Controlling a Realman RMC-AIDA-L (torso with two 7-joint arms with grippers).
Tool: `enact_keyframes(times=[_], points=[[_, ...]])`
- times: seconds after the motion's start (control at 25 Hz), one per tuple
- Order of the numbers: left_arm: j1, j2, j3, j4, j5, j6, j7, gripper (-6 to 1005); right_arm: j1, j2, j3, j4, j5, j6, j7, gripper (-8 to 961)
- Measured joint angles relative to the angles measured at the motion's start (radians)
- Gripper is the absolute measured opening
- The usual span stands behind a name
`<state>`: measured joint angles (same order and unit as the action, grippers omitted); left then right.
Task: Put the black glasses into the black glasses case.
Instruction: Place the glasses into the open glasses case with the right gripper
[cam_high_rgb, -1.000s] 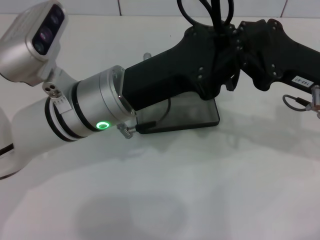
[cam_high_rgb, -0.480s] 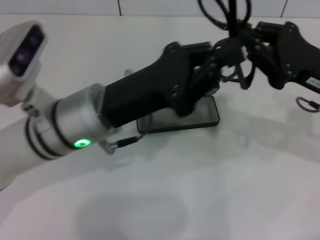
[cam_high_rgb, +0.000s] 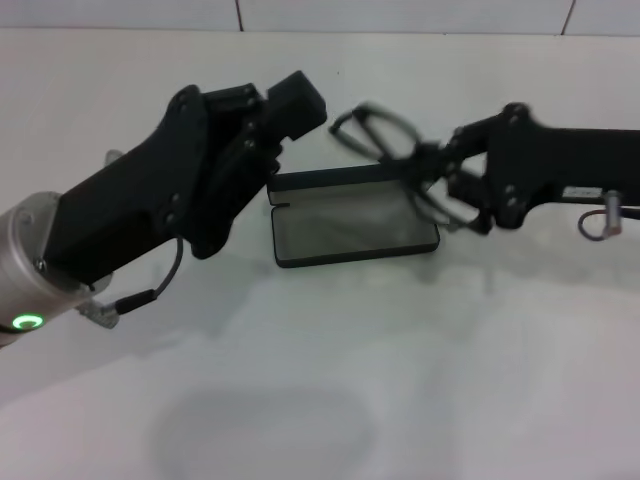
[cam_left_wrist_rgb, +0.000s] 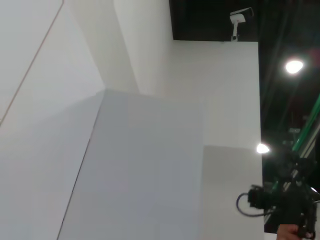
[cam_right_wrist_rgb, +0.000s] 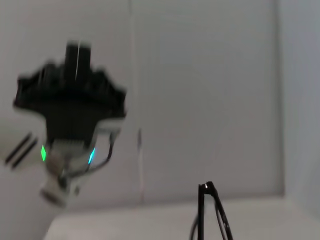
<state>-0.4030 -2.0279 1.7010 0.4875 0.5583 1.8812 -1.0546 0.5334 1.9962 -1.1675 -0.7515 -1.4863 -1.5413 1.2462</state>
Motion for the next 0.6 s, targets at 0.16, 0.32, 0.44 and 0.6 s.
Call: enact_keyframes(times=[0.16,0.32,0.44,0.6], points=[[0.008,0.004,-0.003,0.000,0.017,0.003,0.009,36,0.001,0.023,-0.034,-0.215,-0.226,0.040,0.183,63],[0.009,0.029,-0.003,0.000,0.058,0.008,0.008,36,0.017,0.022,-0.154,-0.360,-0.391,0.097,0.339,63],[0.003,0.064,-0.004,0.000,0.125,0.027,0.003,36,0.032,0.025,-0.232,-0.425,-0.486,0.143,0.410,63],[-0.007,0.116,-0.004,-0.001,0.227,0.074,-0.009,36,0.048,0.027,-0.359,-0.512,-0.605,0.229,0.494,63]])
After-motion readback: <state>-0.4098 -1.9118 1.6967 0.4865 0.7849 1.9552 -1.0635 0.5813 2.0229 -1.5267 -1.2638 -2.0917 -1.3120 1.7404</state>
